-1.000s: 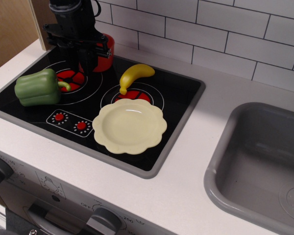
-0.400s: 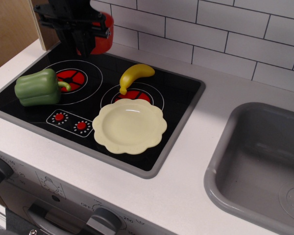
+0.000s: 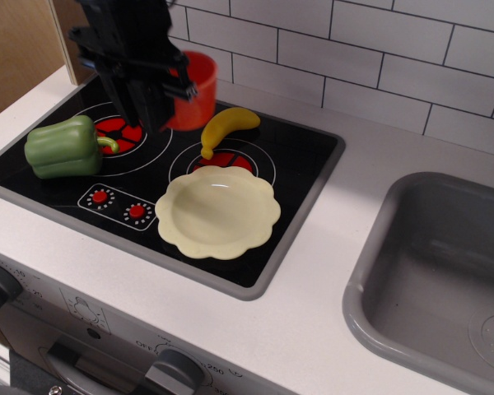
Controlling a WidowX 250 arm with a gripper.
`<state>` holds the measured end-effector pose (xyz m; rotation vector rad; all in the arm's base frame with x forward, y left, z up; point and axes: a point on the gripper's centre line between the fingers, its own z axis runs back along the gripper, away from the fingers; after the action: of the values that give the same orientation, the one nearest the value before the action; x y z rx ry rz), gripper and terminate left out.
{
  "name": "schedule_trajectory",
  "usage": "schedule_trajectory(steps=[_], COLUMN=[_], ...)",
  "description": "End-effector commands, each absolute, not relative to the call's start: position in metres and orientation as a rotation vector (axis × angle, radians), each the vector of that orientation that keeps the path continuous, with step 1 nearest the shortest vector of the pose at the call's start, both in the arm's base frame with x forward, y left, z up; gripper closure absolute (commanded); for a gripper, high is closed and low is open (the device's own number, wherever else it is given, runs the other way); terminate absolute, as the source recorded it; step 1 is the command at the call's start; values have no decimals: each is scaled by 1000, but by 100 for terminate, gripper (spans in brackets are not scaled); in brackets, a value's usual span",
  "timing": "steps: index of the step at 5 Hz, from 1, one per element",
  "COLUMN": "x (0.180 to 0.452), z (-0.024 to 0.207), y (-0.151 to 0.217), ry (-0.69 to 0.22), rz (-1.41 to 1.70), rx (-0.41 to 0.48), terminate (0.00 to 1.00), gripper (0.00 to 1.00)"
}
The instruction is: Put cup on plate
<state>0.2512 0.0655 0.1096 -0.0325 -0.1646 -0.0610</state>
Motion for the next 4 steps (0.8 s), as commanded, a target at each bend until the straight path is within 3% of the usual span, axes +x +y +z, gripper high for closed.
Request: schedule_trajectory(steps=[1,4], x=[215,221], z=[102,73], y=[42,29], ry=[-187,-168], rz=[-246,-265], rx=[-10,-10], terminate=[0,0], gripper=[100,100])
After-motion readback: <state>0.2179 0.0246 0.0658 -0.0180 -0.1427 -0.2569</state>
